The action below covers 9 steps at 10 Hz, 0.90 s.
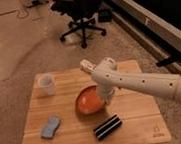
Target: Drag the ceramic bowl in a circle
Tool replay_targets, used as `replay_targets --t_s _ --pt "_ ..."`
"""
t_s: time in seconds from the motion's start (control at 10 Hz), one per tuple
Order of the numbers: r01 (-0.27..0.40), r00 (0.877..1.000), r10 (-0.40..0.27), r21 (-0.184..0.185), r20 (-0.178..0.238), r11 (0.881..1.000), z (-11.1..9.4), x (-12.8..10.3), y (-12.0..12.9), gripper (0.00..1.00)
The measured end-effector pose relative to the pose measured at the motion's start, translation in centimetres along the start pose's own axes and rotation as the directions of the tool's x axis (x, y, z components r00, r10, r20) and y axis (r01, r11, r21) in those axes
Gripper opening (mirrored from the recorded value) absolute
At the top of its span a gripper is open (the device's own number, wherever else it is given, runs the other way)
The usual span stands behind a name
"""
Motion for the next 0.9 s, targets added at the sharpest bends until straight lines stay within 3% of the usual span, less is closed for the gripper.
replay_targets --t_s 0.2,0.4,0.6,0.9 --pt "0.001 1.000 -0.001 0.001 -0.004 1.000 -0.4 -0.7 -2.5 0.27" --pt "0.020 1.000 -0.020 0.011 -0.016 1.000 0.1 -0.9 -2.3 0.27" --pt "0.010 1.000 -0.010 -0.002 -0.023 1.000 -0.2 0.2 -2.0 0.27" --pt "0.012 1.000 -0.012 0.003 -0.025 1.000 -0.3 2.7 -5.5 0.27"
